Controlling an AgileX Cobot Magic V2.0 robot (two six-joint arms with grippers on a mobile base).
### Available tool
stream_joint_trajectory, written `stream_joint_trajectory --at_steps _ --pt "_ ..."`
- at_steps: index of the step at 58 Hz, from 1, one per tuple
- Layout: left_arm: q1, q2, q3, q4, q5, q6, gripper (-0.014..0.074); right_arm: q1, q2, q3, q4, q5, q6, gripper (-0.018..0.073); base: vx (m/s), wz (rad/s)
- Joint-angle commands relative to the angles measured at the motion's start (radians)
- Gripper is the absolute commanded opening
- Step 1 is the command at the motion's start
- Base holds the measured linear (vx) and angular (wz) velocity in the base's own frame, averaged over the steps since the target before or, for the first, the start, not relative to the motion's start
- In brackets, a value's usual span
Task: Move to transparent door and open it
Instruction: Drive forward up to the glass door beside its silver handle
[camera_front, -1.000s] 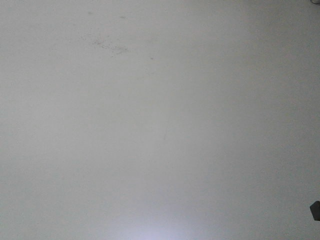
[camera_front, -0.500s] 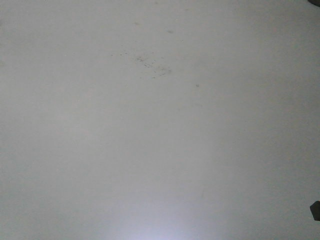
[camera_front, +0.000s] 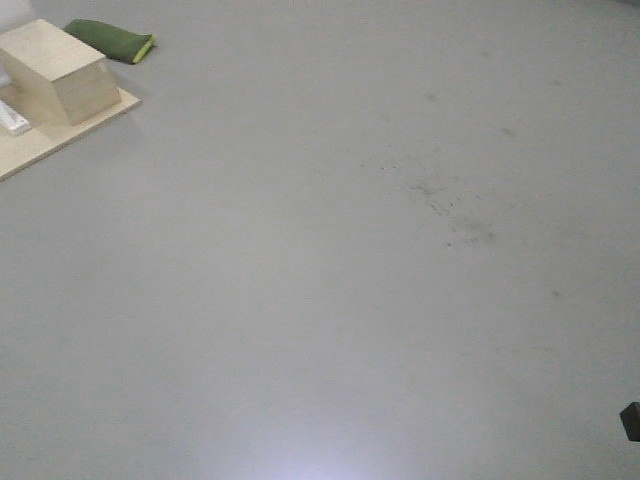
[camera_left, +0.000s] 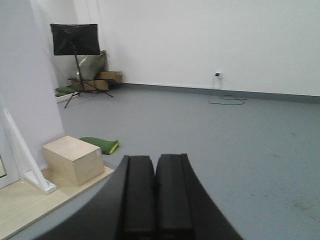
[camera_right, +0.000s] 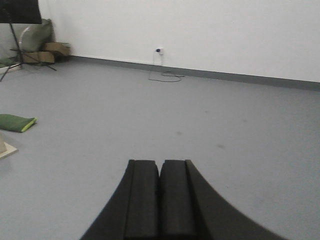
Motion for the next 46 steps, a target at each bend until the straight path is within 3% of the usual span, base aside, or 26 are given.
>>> stream_joint_trajectory --at_steps 1,46 --pt "-0.001 -0.013 0.032 -0.009 -0.082 -0.004 -0.0006 -0.005 -0.014 0.015 -0.001 -0.080 -0.008 -0.0008 0.78 0.63" --pt "0.000 -0.013 0.032 -0.009 -0.082 -0.004 -0.0006 -0.005 -0.014 0.015 -0.001 -0.080 -0.008 -0.0008 0.75 0.76"
